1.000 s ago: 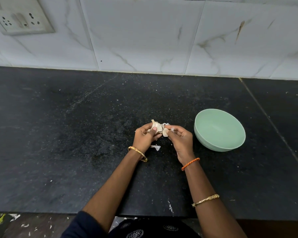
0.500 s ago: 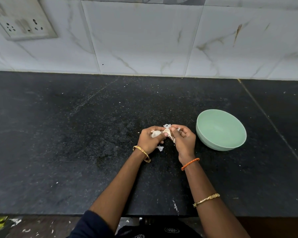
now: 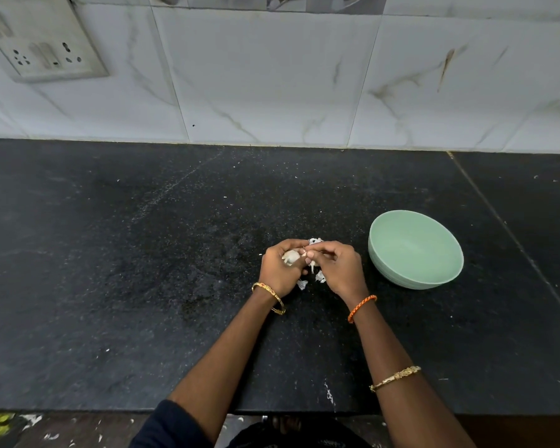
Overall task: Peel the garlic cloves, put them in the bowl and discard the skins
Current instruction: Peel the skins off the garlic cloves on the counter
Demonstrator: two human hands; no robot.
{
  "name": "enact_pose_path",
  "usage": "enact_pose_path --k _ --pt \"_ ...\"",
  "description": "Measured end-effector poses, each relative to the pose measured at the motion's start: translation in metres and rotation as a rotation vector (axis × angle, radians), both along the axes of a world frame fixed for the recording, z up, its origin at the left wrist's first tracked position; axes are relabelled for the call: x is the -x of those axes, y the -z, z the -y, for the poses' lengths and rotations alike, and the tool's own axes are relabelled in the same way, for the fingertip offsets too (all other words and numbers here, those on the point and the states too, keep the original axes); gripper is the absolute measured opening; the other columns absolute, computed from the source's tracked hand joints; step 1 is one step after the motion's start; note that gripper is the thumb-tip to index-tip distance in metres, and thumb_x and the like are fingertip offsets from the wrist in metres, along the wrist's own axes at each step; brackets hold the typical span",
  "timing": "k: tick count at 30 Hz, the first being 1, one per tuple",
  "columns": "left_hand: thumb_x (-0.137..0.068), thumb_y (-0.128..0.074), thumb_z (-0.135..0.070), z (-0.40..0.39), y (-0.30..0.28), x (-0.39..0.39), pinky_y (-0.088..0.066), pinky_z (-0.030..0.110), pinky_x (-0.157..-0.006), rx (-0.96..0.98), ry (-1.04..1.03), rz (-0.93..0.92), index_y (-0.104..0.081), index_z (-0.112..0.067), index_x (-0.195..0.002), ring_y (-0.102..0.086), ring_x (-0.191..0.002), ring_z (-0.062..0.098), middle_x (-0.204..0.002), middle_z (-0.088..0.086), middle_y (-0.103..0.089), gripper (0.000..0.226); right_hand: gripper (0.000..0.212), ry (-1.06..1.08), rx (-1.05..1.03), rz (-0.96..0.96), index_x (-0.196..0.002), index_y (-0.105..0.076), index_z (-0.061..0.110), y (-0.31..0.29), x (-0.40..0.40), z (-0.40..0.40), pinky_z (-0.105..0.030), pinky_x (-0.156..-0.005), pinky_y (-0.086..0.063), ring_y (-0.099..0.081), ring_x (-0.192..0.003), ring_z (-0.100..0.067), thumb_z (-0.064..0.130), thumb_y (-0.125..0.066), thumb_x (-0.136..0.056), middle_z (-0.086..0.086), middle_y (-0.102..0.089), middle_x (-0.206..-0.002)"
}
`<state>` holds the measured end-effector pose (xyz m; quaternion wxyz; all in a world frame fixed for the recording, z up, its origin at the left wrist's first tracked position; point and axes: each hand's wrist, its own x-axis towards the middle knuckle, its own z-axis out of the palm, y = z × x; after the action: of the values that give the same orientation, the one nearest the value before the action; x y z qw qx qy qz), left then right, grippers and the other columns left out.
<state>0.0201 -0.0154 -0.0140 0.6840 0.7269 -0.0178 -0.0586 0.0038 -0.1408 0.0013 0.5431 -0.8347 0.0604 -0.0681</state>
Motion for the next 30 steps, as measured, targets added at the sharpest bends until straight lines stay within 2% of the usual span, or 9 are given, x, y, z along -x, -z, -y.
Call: enact_pose_path --k 5,8,11,13,15,19,22,27,30 --pt "-0.086 -0.063 0.005 0.0 0.001 -0.002 -0.056 0.022 -0.063 -0.019 -0.018 -0.011 -0.071 -0.007 -0.1 -0.065 -0.064 0.008 -0.09 0.007 -0.07 0.02 0.012 0.082 0.035 0.057 -0.095 -0.074 0.005 0.008 -0.003 -0.007 -0.008 -0.073 -0.048 -0.064 -0.087 -0.011 0.006 -0.064 -0.089 -0.007 -0.071 -0.097" --pt "-0.086 -0.063 0.002 -0.001 0.001 -0.005 -0.058 0.026 -0.066 -0.069 -0.005 0.0 -0.073 -0.009 -0.102 -0.068 -0.069 0.013 -0.094 0.005 -0.071 0.021 0.014 0.139 0.071 0.084 -0.098 -0.072 0.003 0.011 -0.003 -0.012 -0.026 -0.083 -0.054 -0.065 -0.093 -0.017 0.006 -0.06 -0.092 -0.008 -0.07 -0.1" --pt "-0.086 -0.065 0.001 -0.003 -0.001 -0.009 -0.057 0.023 -0.065 -0.081 0.02 -0.005 -0.073 -0.01 -0.101 -0.068 -0.068 0.01 -0.096 0.003 -0.071 0.021 0.013 0.136 -0.042 0.028 -0.094 -0.071 0.006 0.013 -0.005 -0.009 -0.035 -0.078 -0.059 -0.07 -0.084 -0.016 0.003 -0.059 -0.092 -0.008 -0.07 -0.098" --pt "-0.084 -0.068 0.0 -0.004 -0.001 -0.012 -0.058 0.024 -0.067 -0.081 0.021 -0.031 -0.073 -0.013 -0.099 -0.068 -0.068 0.012 -0.096 0.004 -0.071 0.021 0.02 0.123 -0.161 -0.033 -0.087 -0.068 0.011 0.013 -0.004 -0.005 -0.031 -0.072 -0.06 -0.071 -0.072 -0.01 -0.003 -0.056 -0.092 -0.008 -0.07 -0.093" --pt "-0.083 -0.07 0.0 -0.004 -0.001 -0.013 -0.057 0.023 -0.066 -0.058 0.014 -0.054 -0.072 -0.012 -0.1 -0.067 -0.07 0.014 -0.097 0.007 -0.071 0.021 0.024 0.104 -0.188 -0.051 -0.084 -0.067 0.013 0.013 -0.001 -0.001 -0.024 -0.068 -0.058 -0.07 -0.07 -0.008 -0.005 -0.054 -0.092 -0.008 -0.069 -0.09" --pt "-0.081 -0.071 0.001 -0.007 0.0 -0.012 -0.058 0.023 -0.068 -0.017 0.025 -0.054 -0.068 -0.006 -0.109 -0.068 -0.076 0.013 -0.1 0.008 -0.07 0.03 0.012 0.027 -0.111 -0.02 -0.093 -0.071 0.017 0.012 0.002 0.002 -0.024 -0.075 -0.056 -0.068 -0.088 -0.011 0.01 -0.062 -0.092 0.004 -0.071 -0.092" --pt "-0.08 -0.071 0.002 -0.008 0.0 -0.01 -0.057 0.021 -0.067 0.029 0.036 -0.053 -0.064 -0.002 -0.116 -0.067 -0.077 0.01 -0.097 0.006 -0.069 0.037 0.013 -0.054 -0.07 -0.031 -0.095 -0.074 0.017 0.01 -0.001 0.005 -0.023 -0.078 -0.055 -0.068 -0.088 -0.008 0.008 -0.067 -0.087 0.002 -0.073 -0.096" --pt "-0.078 -0.074 0.001 -0.003 0.004 -0.006 -0.058 0.027 -0.074 -0.016 -0.026 -0.014 -0.067 -0.003 -0.112 -0.069 -0.083 0.013 -0.102 0.007 -0.07 0.035 0.014 0.056 -0.013 0.031 -0.088 -0.073 0.013 0.013 0.001 -0.005 -0.016 -0.072 -0.053 -0.067 -0.078 -0.005 0.002 -0.063 -0.088 0.004 -0.071 -0.084" --pt "-0.081 -0.071 0.001 -0.003 0.006 -0.005 -0.058 0.028 -0.078 0.001 -0.031 -0.01 -0.069 -0.003 -0.11 -0.069 -0.087 0.015 -0.104 0.01 -0.071 0.029 0.016 0.087 -0.074 0.047 -0.086 -0.073 0.013 0.014 0.0 -0.009 -0.022 -0.075 -0.055 -0.068 -0.081 -0.01 -0.001 -0.064 -0.087 0.005 -0.07 -0.082"
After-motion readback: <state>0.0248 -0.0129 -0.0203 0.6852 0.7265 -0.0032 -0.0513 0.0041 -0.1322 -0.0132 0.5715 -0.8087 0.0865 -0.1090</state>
